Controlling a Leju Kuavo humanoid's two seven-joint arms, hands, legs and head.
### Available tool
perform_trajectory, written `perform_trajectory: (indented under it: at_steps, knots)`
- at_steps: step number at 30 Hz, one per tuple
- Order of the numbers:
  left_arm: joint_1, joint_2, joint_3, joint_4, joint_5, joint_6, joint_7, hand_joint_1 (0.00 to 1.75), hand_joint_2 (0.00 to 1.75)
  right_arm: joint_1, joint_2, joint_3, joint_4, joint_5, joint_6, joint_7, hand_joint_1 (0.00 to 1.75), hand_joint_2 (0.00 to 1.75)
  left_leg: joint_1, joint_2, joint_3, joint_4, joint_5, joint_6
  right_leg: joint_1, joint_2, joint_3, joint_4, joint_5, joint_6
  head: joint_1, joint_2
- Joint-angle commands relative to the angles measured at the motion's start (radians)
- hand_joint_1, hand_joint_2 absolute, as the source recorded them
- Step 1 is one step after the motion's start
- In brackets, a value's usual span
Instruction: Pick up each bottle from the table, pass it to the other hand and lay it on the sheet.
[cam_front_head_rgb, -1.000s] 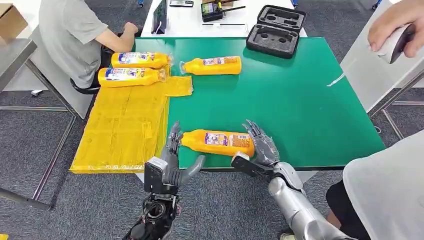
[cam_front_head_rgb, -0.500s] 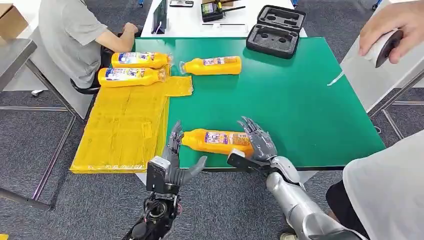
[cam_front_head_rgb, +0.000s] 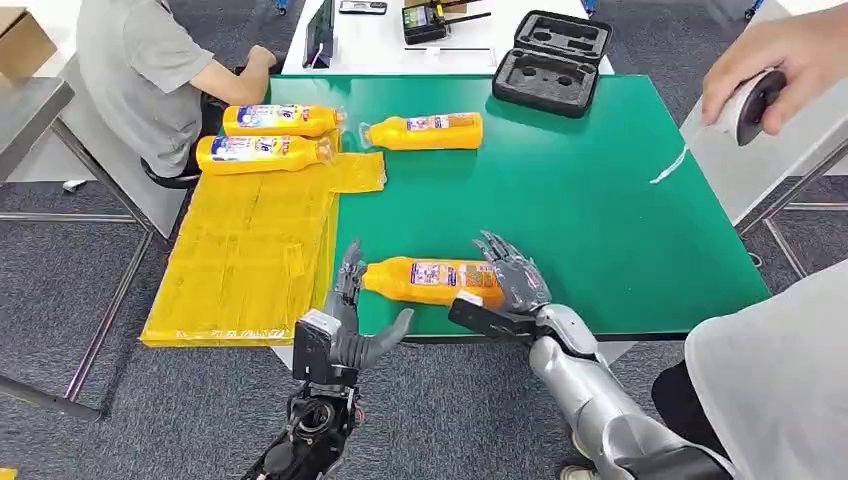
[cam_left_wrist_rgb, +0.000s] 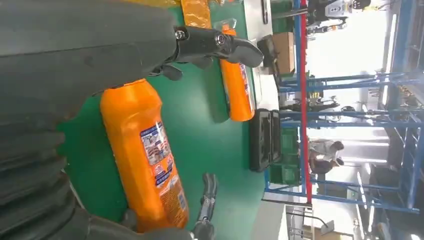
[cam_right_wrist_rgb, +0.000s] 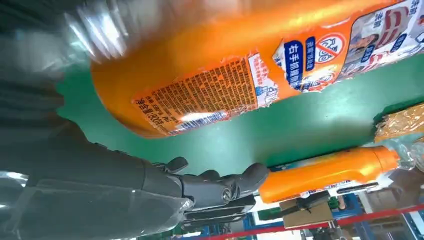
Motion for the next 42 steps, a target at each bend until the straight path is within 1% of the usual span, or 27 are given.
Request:
perform_trajectory:
  at_steps: [1,3,5,8,12,13,15,17,18,19,20,21,25,26,27,28,29,31,36,39,42]
  knots:
    - [-0.041,0.014,-0.033,0.063,0.001,0.006,0.003,0.0,1.75,-0.063,0.009,0.025,0.08,-0.031,0.032,-0.025,0.0,1.75,0.001,0.001,0.004,0.0,-0.002,-0.002,0.002,0.001,0.004,0.0,-0.001,-0.002,0.0,0.0]
    - [-0.04,0.015,-0.034,0.062,0.0,0.012,0.003,0.0,1.75,-0.065,0.014,0.02,0.086,-0.04,0.049,-0.026,0.0,1.75,0.001,0.001,0.002,0.0,-0.001,-0.001,0.001,0.001,0.002,0.0,-0.001,-0.001,0.0,0.0]
    - [-0.037,0.016,-0.034,0.06,0.001,0.014,0.003,0.0,1.75,-0.065,0.016,0.01,0.091,-0.056,0.068,-0.029,0.0,1.75,0.001,0.002,0.004,0.0,-0.002,-0.002,0.002,0.002,0.004,0.0,-0.001,-0.002,0.0,0.0]
    - [-0.033,0.022,-0.038,0.054,0.001,0.016,0.003,0.0,1.75,-0.072,0.012,0.012,0.11,-0.053,0.091,0.0,0.0,1.75,0.0,0.001,0.001,0.0,0.0,-0.001,0.0,0.0,0.001,0.0,0.0,-0.001,0.0,0.0]
    - [-0.036,0.021,-0.038,0.061,0.003,0.015,0.003,0.0,1.75,-0.07,0.009,0.014,0.127,-0.052,0.131,0.021,0.0,1.75,0.0,0.001,0.002,0.0,-0.001,-0.001,0.0,0.001,0.002,0.0,0.0,-0.001,0.0,0.0]
    - [-0.037,0.021,-0.036,0.065,0.004,0.015,0.003,0.0,1.75,-0.069,0.006,0.018,0.132,-0.049,0.151,0.025,0.0,1.75,0.001,0.001,0.004,0.0,-0.002,-0.002,0.001,0.001,0.004,0.0,-0.001,-0.002,0.0,0.0]
    - [-0.037,0.023,-0.036,0.067,0.005,0.013,0.003,0.0,1.75,-0.068,0.006,0.014,0.139,-0.054,0.18,0.038,0.0,1.75,0.001,0.0,0.002,0.0,-0.001,-0.001,0.001,0.0,0.002,-0.001,0.0,-0.001,0.0,0.0]
    - [-0.038,0.022,-0.037,0.066,0.005,0.008,0.003,0.0,1.75,-0.073,-0.003,0.016,0.154,-0.054,0.245,0.071,0.0,1.75,0.002,0.001,0.005,0.0,-0.002,-0.003,0.002,0.001,0.005,-0.001,-0.001,-0.003,0.0,0.0]
    - [-0.038,0.023,-0.038,0.066,0.005,0.007,0.003,0.0,1.75,-0.075,-0.006,0.013,0.157,-0.056,0.266,0.08,0.0,1.75,0.001,0.001,0.004,-0.001,-0.001,-0.002,0.001,0.0,0.004,-0.001,-0.001,-0.002,0.0,0.0]
    - [-0.041,0.021,-0.038,0.07,0.005,0.007,0.003,0.0,1.75,-0.076,-0.011,0.008,0.16,-0.062,0.291,0.086,0.51,1.75,0.0,0.0,0.002,-0.001,0.0,-0.001,0.001,0.0,0.002,-0.001,0.0,-0.001,0.0,0.0]
    - [-0.046,0.019,-0.038,0.076,0.005,0.007,0.003,0.0,1.75,-0.079,-0.016,0.003,0.165,-0.07,0.324,0.094,1.61,1.75,0.002,0.0,0.005,-0.001,-0.001,-0.002,0.002,0.0,0.005,-0.001,-0.001,-0.002,0.0,0.0]
    - [-0.047,0.018,-0.037,0.078,0.006,0.01,0.003,0.0,1.75,-0.08,-0.018,0.003,0.167,-0.07,0.339,0.099,1.68,1.75,0.001,-0.001,0.004,-0.001,-0.001,-0.002,0.001,-0.001,0.004,-0.001,-0.001,-0.001,0.0,0.0]
    - [-0.047,0.018,-0.037,0.078,0.006,0.01,0.003,0.0,1.75,-0.08,-0.018,0.003,0.167,-0.07,0.339,0.099,1.68,1.75,0.001,0.001,0.005,-0.001,-0.001,-0.002,0.001,0.0,0.005,-0.002,0.0,-0.002,0.0,0.0]
    - [-0.049,0.018,-0.038,0.079,0.007,0.009,0.003,0.0,1.75,-0.082,-0.02,0.009,0.168,-0.065,0.354,0.11,1.71,1.75,0.001,0.001,0.005,-0.001,0.0,-0.002,0.001,0.0,0.004,-0.001,0.0,-0.002,0.0,0.0]
    - [-0.049,0.018,-0.036,0.079,0.01,0.012,0.003,0.0,1.75,-0.085,-0.023,0.025,0.171,-0.047,0.375,0.135,1.71,1.75,0.002,0.0,0.007,-0.001,-0.001,-0.003,0.002,0.0,0.007,-0.002,0.0,-0.003,0.0,0.0]
    - [-0.049,0.018,-0.036,0.078,0.011,0.012,0.003,0.0,1.75,-0.088,-0.024,0.03,0.174,-0.043,0.385,0.142,1.71,1.75,0.001,0.0,0.006,-0.001,0.0,-0.002,0.001,-0.001,0.005,-0.002,0.0,-0.002,0.0,0.0]
    - [-0.047,0.019,-0.034,0.076,0.011,0.014,0.003,0.0,1.75,-0.091,-0.026,0.033,0.176,-0.039,0.399,0.151,1.75,1.75,0.002,-0.001,0.008,-0.001,-0.001,-0.003,0.002,-0.001,0.008,-0.002,-0.001,-0.003,0.0,0.0]
    - [-0.04,0.021,-0.033,0.069,0.011,0.018,0.003,0.0,1.75,-0.094,-0.028,0.03,0.178,-0.043,0.411,0.156,1.75,1.75,0.002,-0.001,0.009,-0.001,-0.001,-0.003,0.003,-0.001,0.008,-0.002,0.0,-0.003,0.0,0.0]
    - [-0.027,0.026,-0.034,0.047,0.009,0.028,0.003,0.0,1.75,-0.093,-0.015,-0.008,0.167,-0.084,0.401,0.136,1.75,1.75,0.002,0.0,0.01,-0.001,-0.001,-0.002,0.002,0.0,0.01,-0.003,0.0,-0.002,0.0,0.0]
    - [-0.023,0.029,-0.031,0.037,0.009,0.035,0.003,0.0,1.75,-0.083,-0.012,-0.038,0.156,-0.12,0.389,0.102,1.75,1.75,0.002,0.001,0.01,-0.001,-0.001,-0.002,0.002,0.0,0.01,-0.002,0.0,-0.002,0.0,0.0]
    - [-0.023,0.029,-0.031,0.037,0.009,0.035,0.003,0.0,1.75,-0.083,-0.012,-0.038,0.156,-0.12,0.389,0.102,1.75,1.75,0.002,0.001,0.01,-0.001,-0.001,-0.002,0.002,0.0,0.009,-0.002,0.0,-0.002,0.0,0.0]
